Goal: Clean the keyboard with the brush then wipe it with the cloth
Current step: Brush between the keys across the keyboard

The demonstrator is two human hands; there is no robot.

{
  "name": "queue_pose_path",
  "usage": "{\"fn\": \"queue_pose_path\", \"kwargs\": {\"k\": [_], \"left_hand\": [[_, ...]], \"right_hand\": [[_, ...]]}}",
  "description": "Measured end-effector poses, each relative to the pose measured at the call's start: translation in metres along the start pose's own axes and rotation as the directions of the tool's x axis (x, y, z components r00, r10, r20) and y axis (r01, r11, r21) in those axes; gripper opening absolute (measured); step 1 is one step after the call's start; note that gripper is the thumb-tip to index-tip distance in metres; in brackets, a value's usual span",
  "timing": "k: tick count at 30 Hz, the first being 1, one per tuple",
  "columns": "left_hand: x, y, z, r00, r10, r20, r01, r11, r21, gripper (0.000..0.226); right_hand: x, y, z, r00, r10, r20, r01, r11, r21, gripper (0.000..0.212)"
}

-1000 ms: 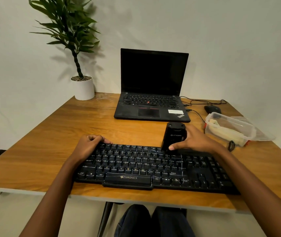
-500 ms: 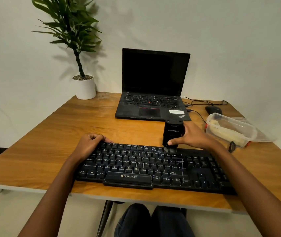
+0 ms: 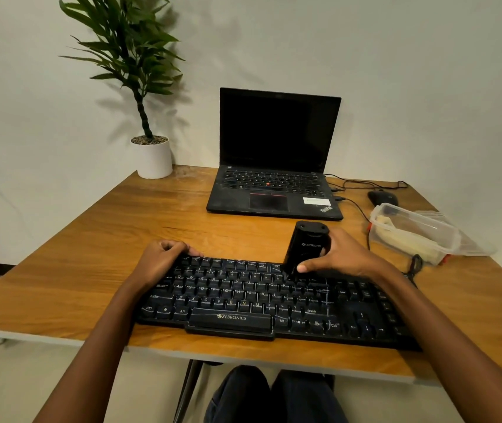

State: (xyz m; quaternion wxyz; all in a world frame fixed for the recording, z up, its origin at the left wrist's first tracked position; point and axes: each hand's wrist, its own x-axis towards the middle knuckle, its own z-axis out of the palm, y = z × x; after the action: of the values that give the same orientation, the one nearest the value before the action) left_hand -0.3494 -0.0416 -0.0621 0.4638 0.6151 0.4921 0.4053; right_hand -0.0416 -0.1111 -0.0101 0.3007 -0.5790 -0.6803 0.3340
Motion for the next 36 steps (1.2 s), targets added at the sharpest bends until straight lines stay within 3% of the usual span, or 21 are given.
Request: {"fn": "queue_pose_path", "kwargs": {"k": [5,9,13,17,21,25,30,33,36], "left_hand": [[-0.001,0.001,0.0,1.0,-0.008,-0.003,0.008,1.0,-0.01,0.028],[0.001,0.001,0.001,1.0,-0.008,-0.005,0.008,1.0,-0.007,0.028],[0.003,-0.001,0.0,1.0,-0.005,-0.003,0.005,1.0,0.007,0.028],[0.004,-0.003,0.0,1.0,-0.002,0.0,0.002,1.0,0.001,0.028],[0.003,-0.002,0.0,1.0,0.0,-0.006,0.0,1.0,0.004,0.028],[0.004,-0.005,-0.001,1.0,-0.003,-0.007,0.003,1.0,0.004,0.029],[0.004,-0.005,-0.002,1.0,0.016,-0.019,-0.015,0.999,0.044,0.029],[0.004,-0.005,-0.001,1.0,0.021,-0.015,-0.021,0.999,0.024,0.029],[0.003,-0.004,-0.001,1.0,0.025,-0.012,-0.024,1.0,0.019,0.029]], "right_hand": [[0.011,-0.007,0.004,0.998,-0.038,-0.045,0.032,0.993,-0.112,0.057],[0.011,-0.009,0.002,0.999,-0.025,0.041,0.028,0.997,-0.068,0.057],[0.017,-0.012,0.0,0.999,-0.043,0.0,0.042,0.989,-0.145,0.057],[0.016,-0.011,0.002,0.997,-0.041,0.058,0.046,0.995,-0.093,0.056],[0.018,-0.01,0.0,0.999,-0.038,0.002,0.038,0.991,-0.131,0.055],[0.016,-0.008,0.004,0.998,-0.036,0.041,0.039,0.997,-0.069,0.06],[0.019,-0.003,0.014,0.986,-0.054,-0.156,0.032,0.99,-0.137,0.063],[0.018,-0.004,0.014,0.995,-0.033,-0.089,0.03,0.999,-0.04,0.062],[0.019,-0.006,0.014,0.994,-0.045,-0.104,0.036,0.996,-0.083,0.061]]}}
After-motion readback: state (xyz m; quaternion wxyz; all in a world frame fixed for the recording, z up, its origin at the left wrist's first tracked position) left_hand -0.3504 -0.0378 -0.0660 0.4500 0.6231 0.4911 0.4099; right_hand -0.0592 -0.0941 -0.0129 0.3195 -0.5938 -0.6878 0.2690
